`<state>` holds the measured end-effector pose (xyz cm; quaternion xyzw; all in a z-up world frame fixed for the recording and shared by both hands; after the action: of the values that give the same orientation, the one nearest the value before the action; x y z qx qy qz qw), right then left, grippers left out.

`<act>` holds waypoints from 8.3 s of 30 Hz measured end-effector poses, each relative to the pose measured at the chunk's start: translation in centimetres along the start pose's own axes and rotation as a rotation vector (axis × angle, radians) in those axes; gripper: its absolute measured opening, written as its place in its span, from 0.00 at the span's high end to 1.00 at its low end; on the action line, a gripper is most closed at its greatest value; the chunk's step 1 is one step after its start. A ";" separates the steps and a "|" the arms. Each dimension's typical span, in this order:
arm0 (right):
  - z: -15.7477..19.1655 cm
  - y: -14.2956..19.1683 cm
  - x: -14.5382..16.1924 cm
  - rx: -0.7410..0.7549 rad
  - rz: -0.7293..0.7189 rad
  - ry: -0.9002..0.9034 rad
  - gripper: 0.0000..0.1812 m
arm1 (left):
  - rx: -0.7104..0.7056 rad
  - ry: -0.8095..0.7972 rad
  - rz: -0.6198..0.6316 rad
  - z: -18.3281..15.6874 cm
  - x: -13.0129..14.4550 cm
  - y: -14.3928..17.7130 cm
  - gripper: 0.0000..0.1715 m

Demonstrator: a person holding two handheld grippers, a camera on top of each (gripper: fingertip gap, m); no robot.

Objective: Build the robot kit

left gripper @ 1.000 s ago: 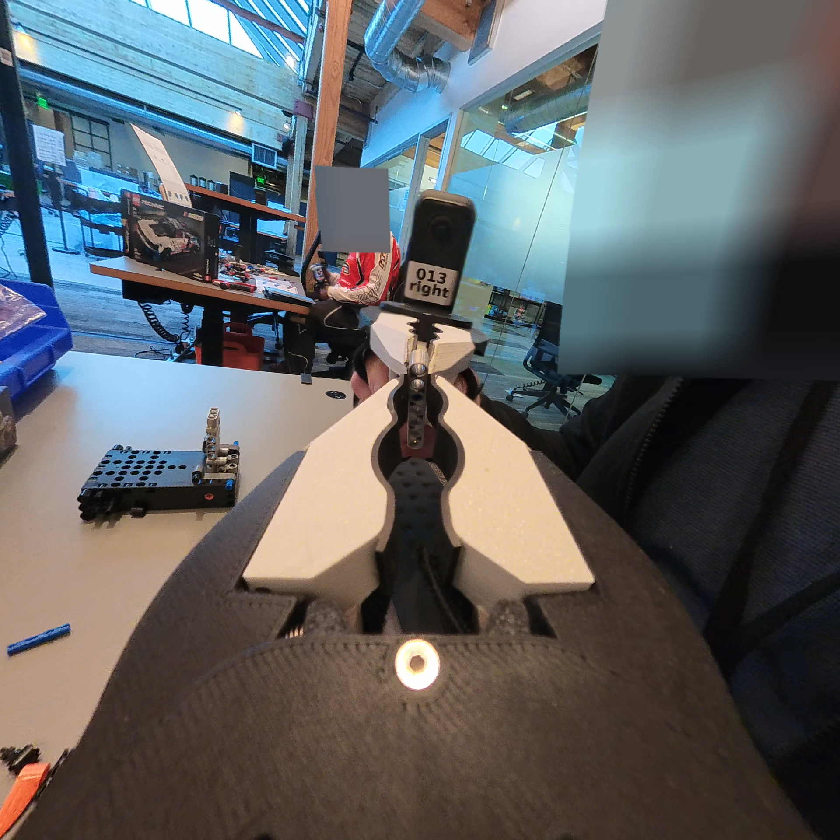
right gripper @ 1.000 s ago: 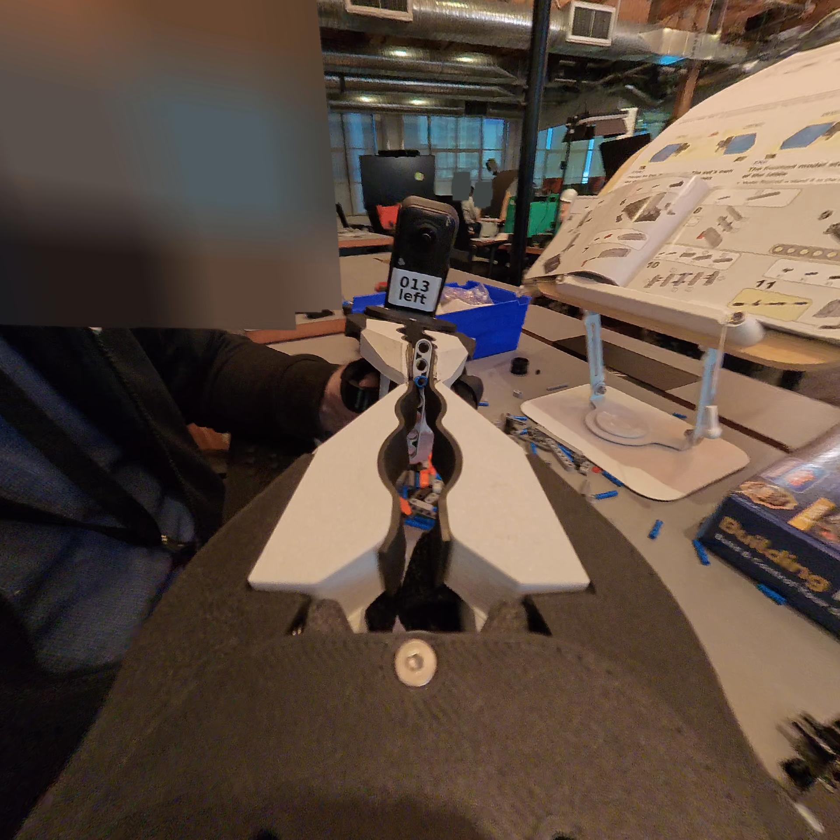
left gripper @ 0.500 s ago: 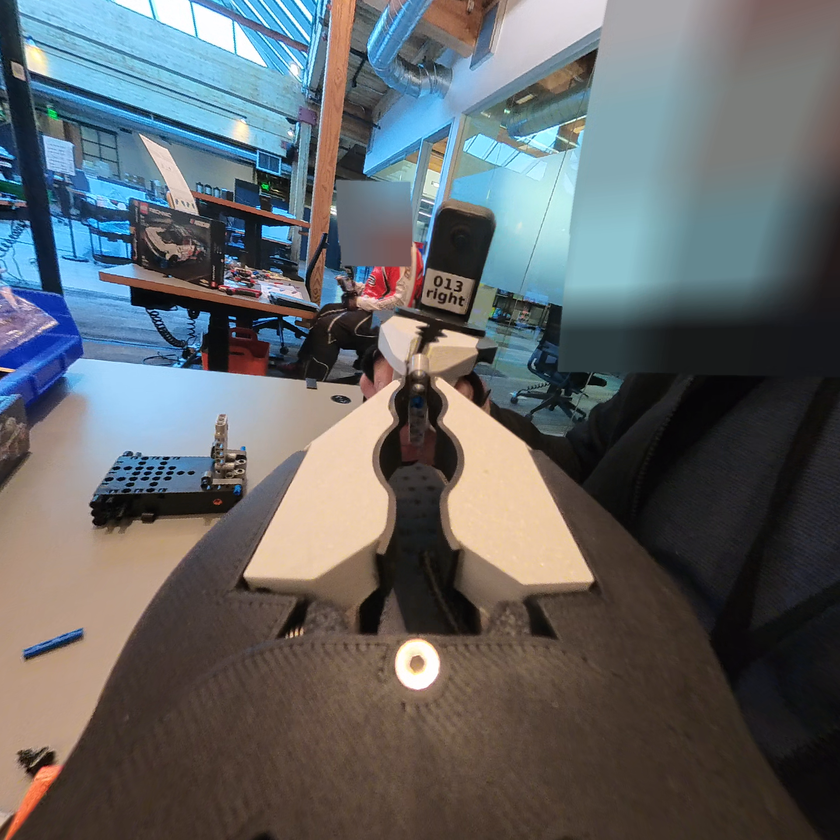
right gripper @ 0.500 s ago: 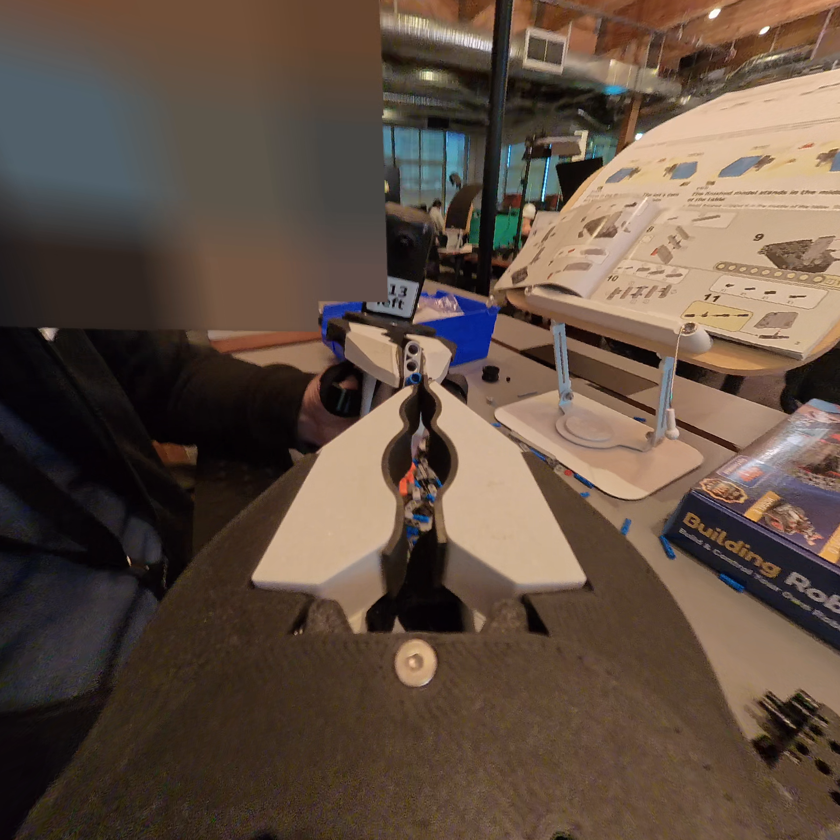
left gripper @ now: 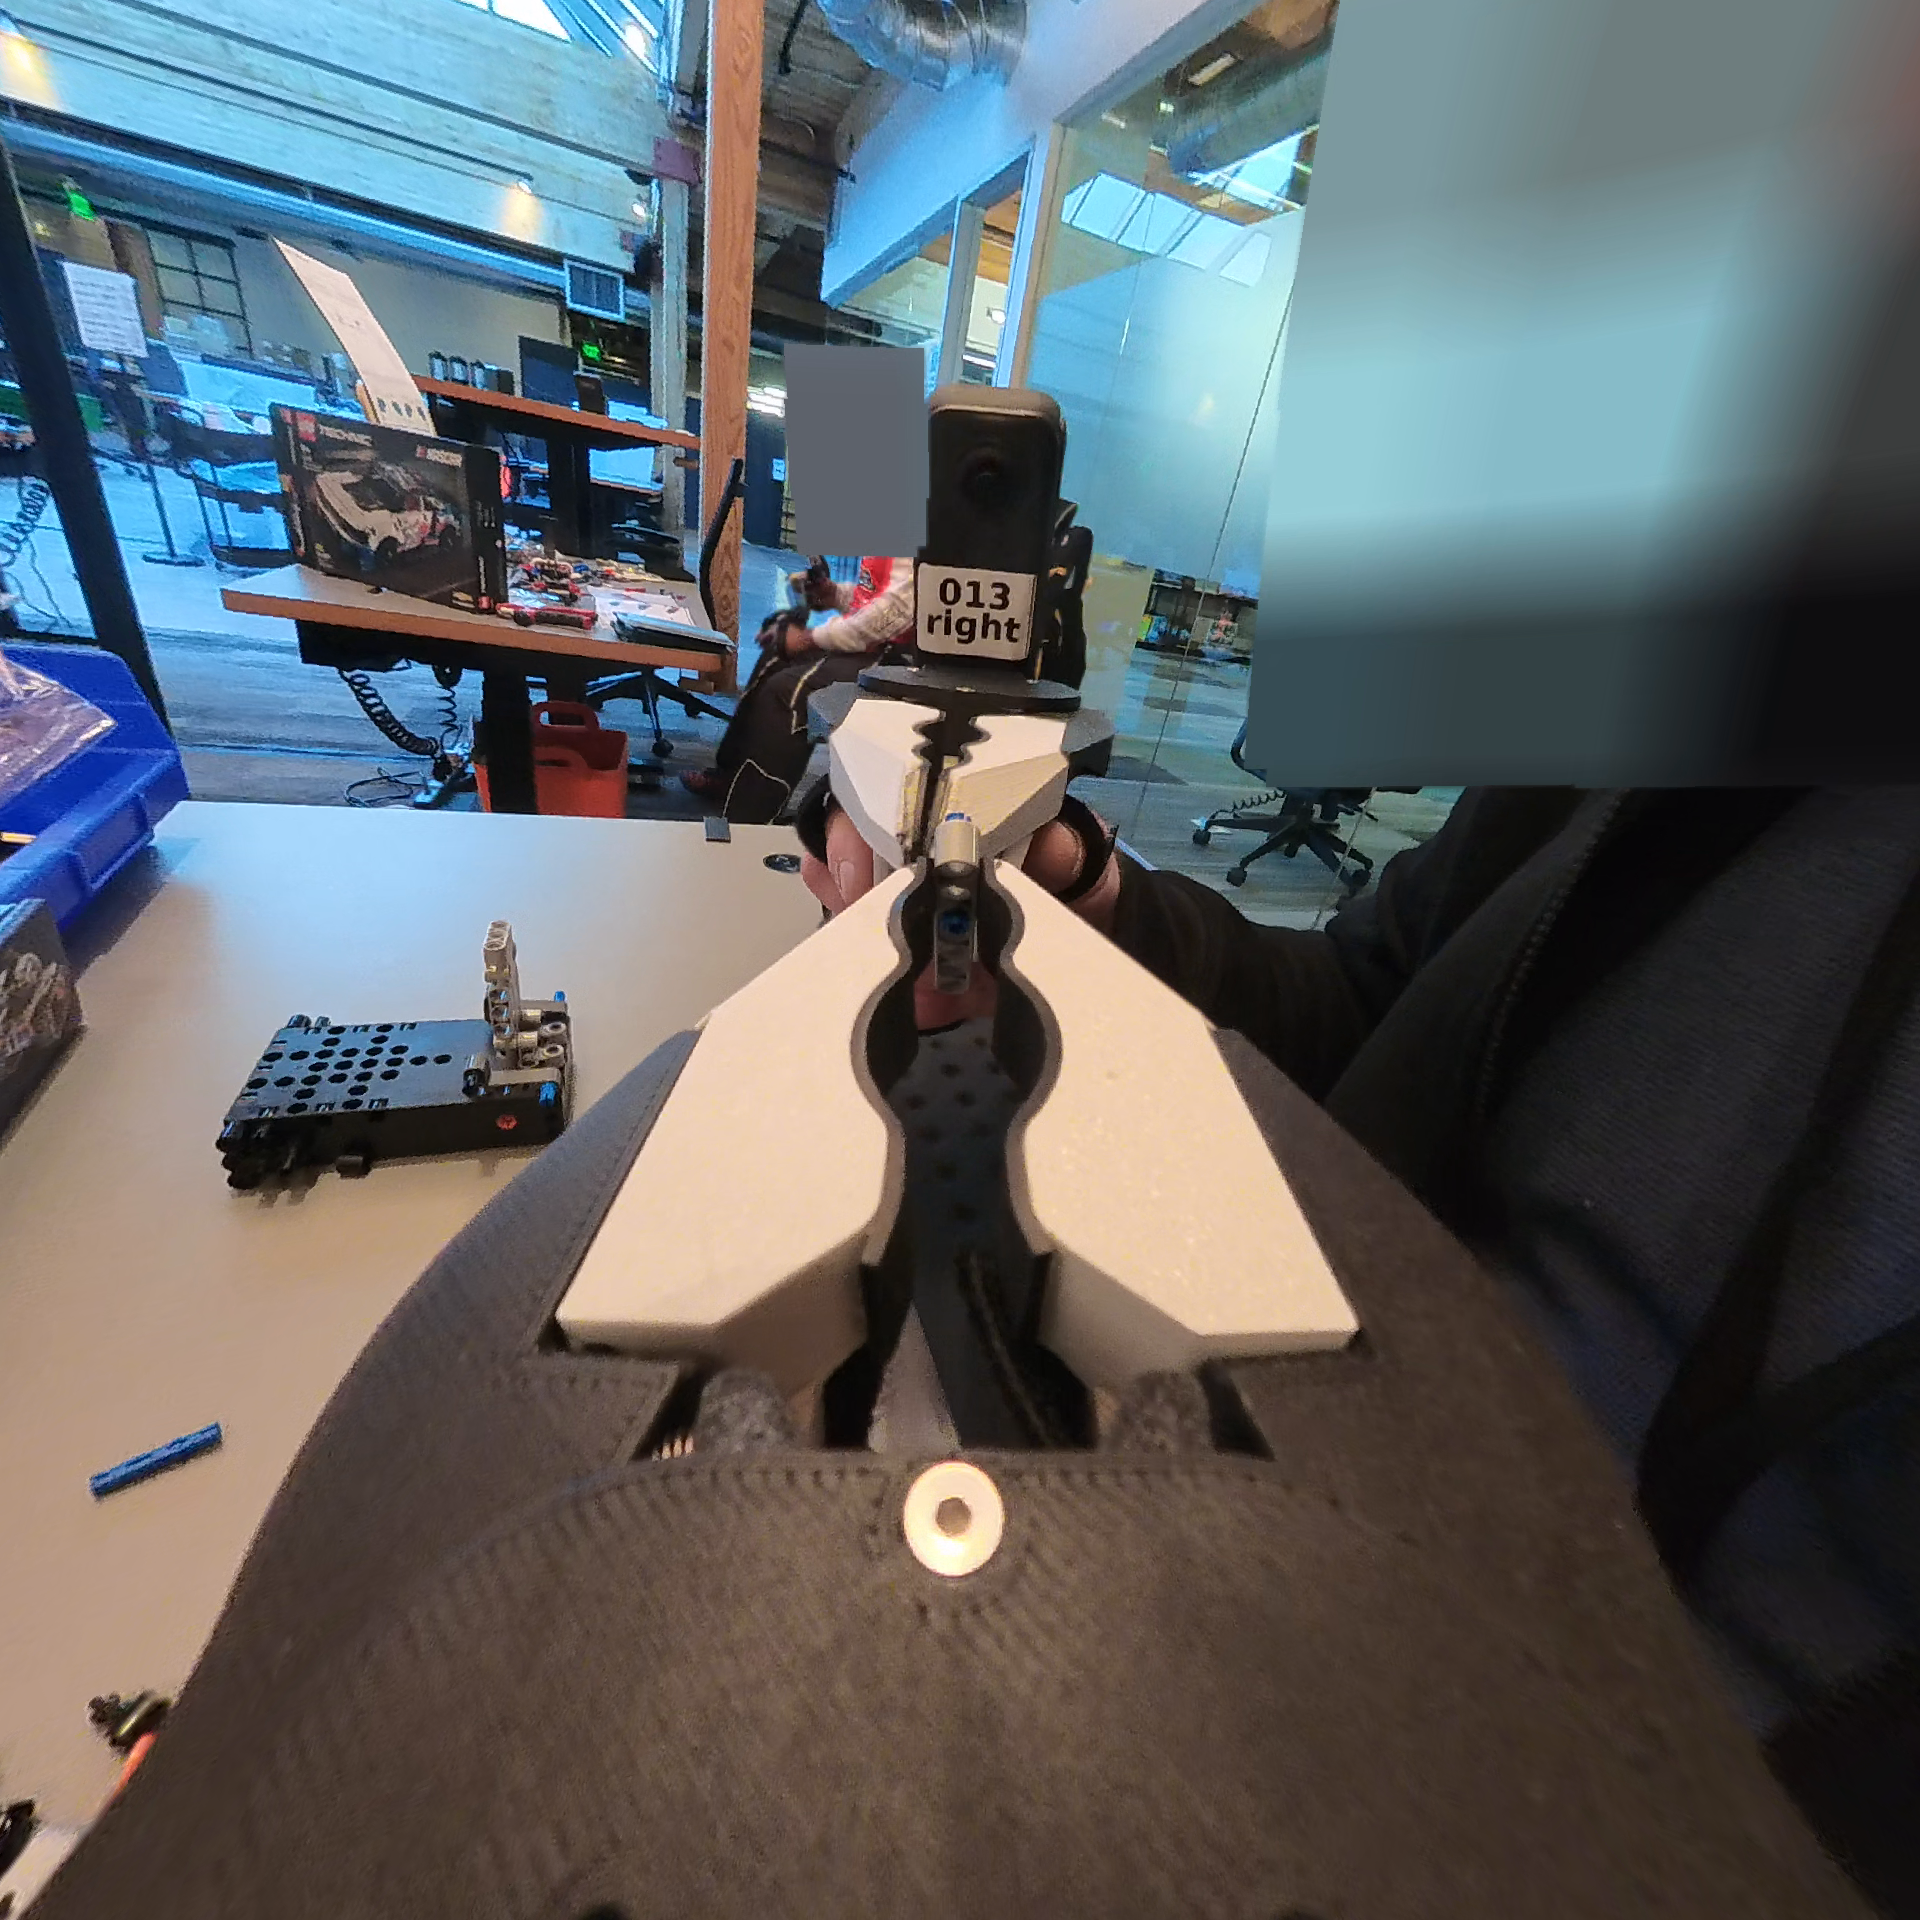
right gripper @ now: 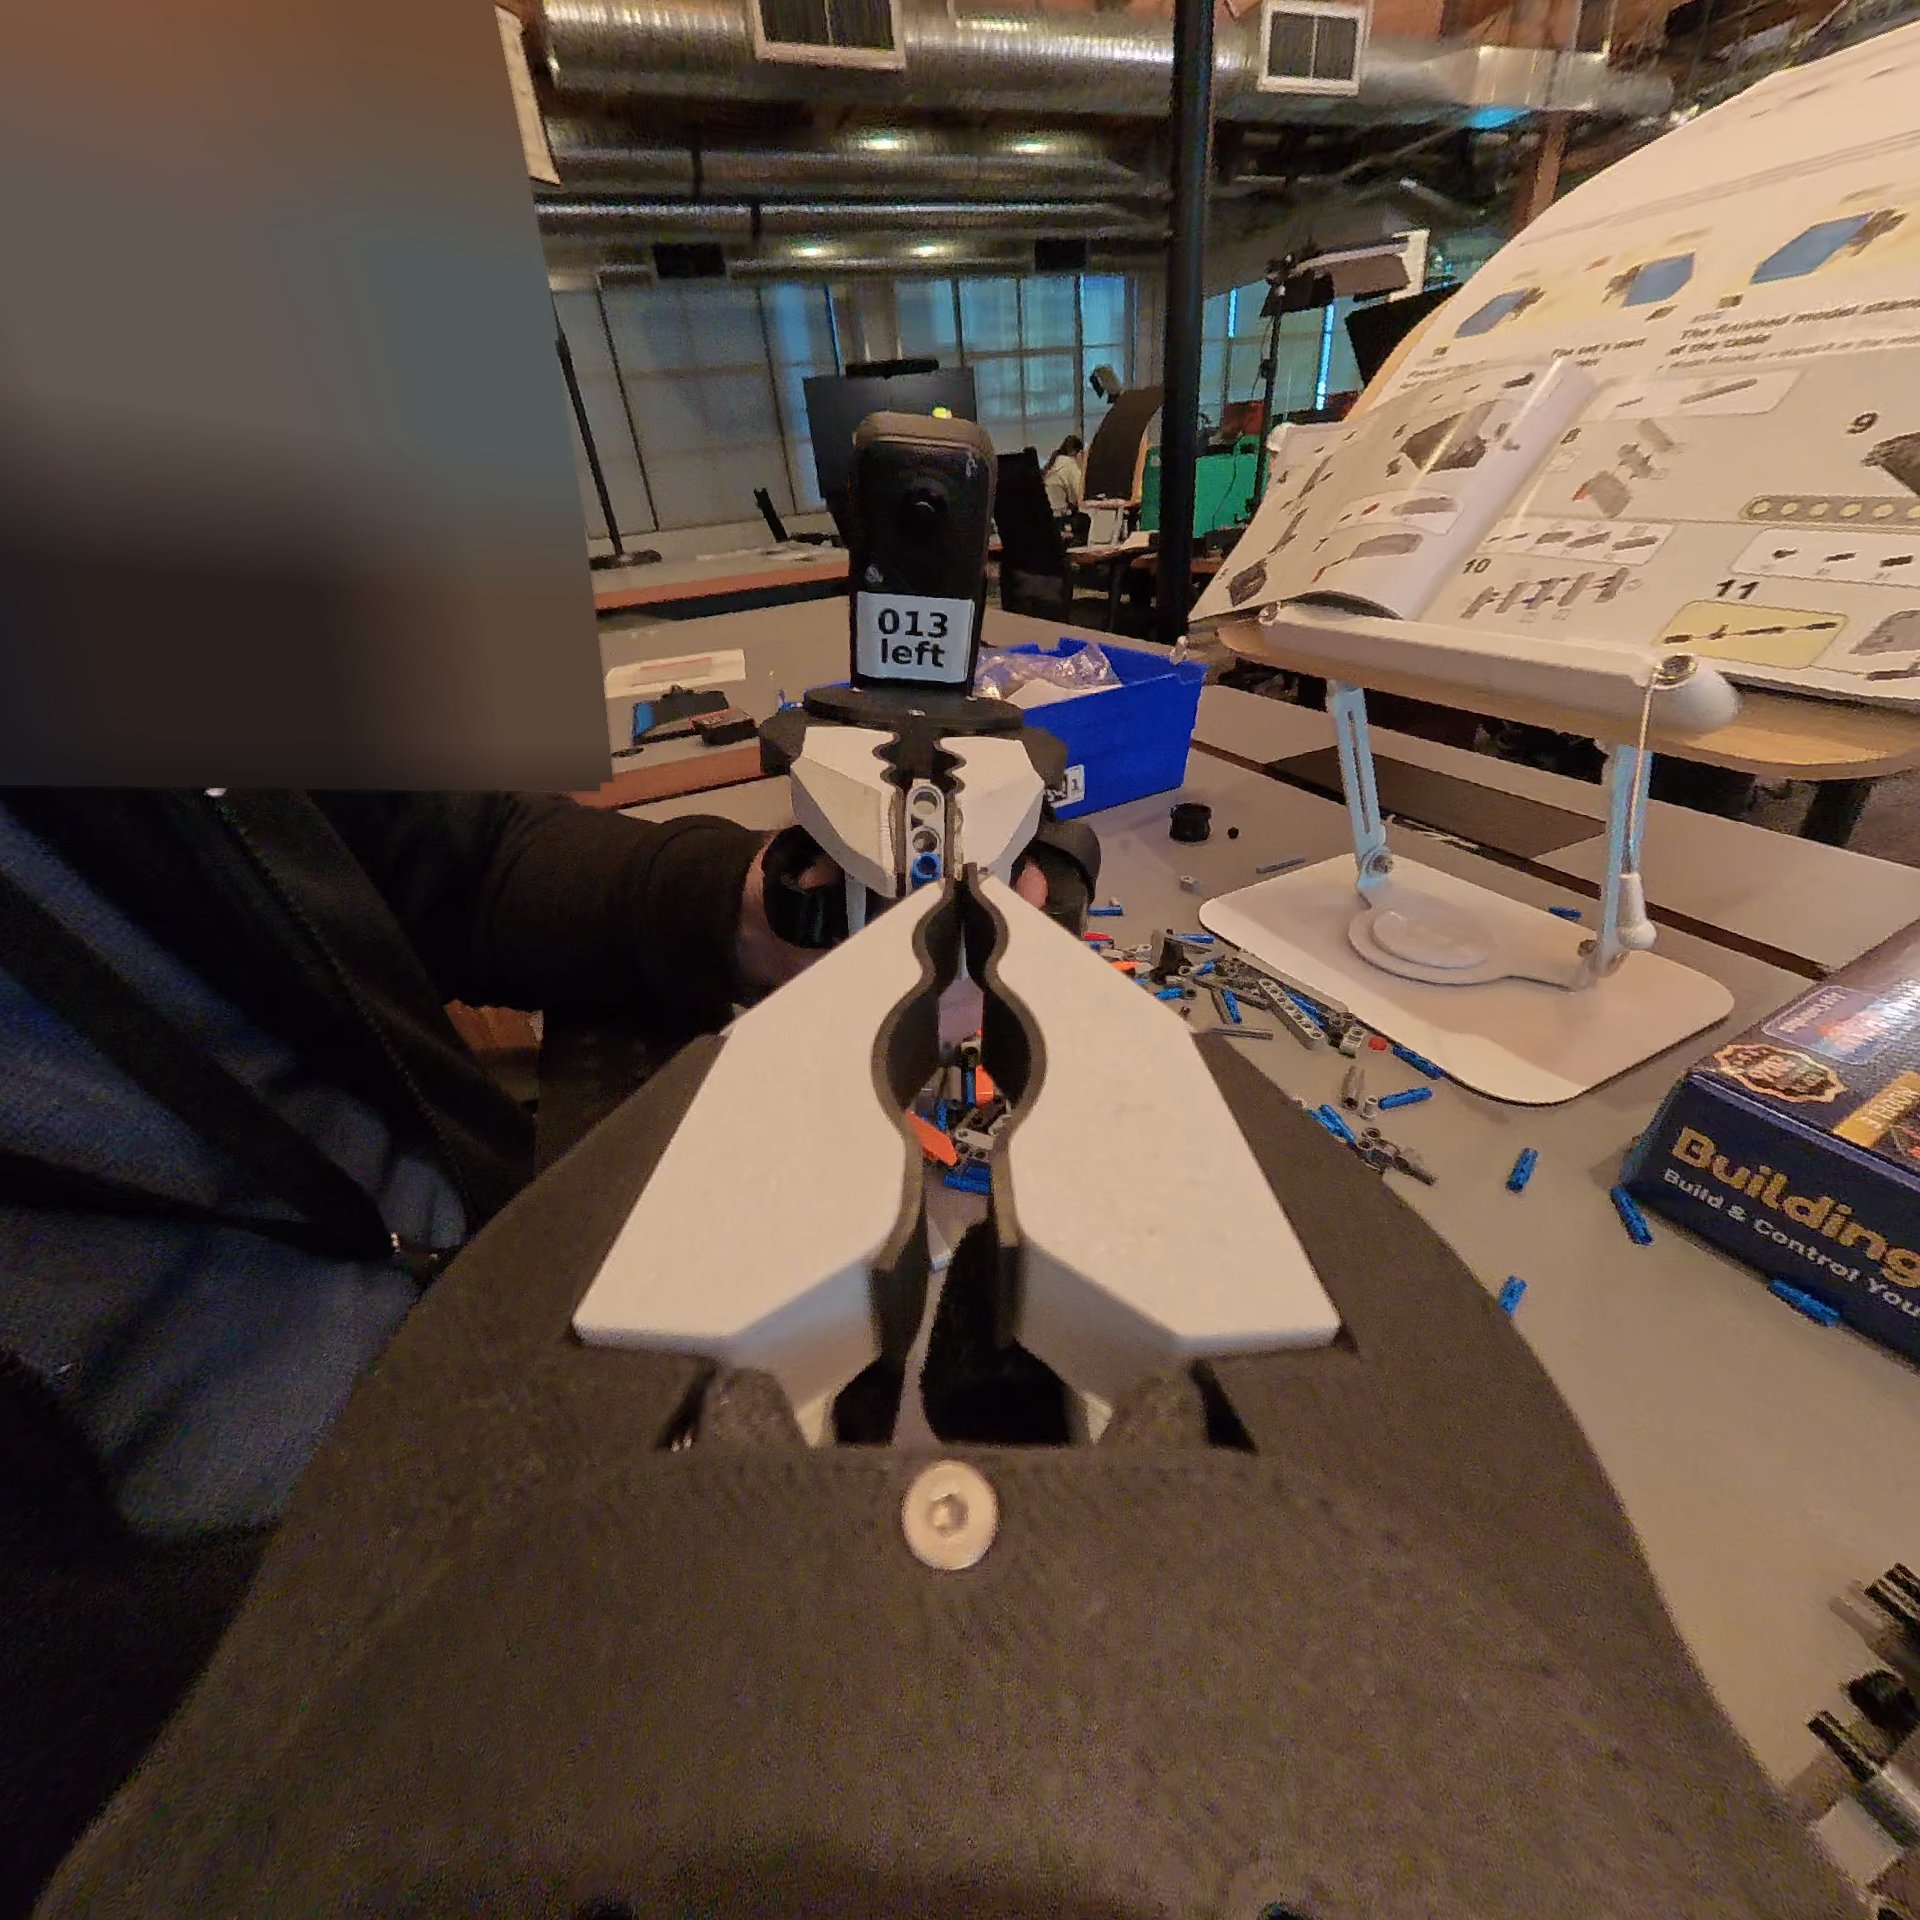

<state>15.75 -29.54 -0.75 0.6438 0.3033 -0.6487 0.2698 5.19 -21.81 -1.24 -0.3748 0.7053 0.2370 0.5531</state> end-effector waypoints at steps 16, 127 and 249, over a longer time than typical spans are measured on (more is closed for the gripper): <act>0.2 0.9 -0.4 -0.043 -0.015 -0.026 0.98 | -0.018 -0.056 0.029 -0.3 -0.3 -0.1 0.97; -3.0 -0.8 2.4 0.327 0.005 -0.191 0.97 | -0.411 0.194 -0.242 4.4 -0.8 1.6 0.91; -7.2 -2.5 10.0 -0.332 0.997 -0.029 0.97 | -0.308 -0.099 0.850 8.6 11.1 1.5 0.97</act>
<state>18.48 -22.16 -10.51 0.6495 0.0552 -0.3936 0.6482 7.93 -17.43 -14.39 -0.1183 0.7259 0.5626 0.3776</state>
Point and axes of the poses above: each gripper's, where its closed fingertips meet, y back along the fingers, x out of its underside, z = x × y across the jaws, the point moved 7 cm from there along y, back along the fingers, and after that the axes turned 6 degrees about y, right-handed, at the moved point
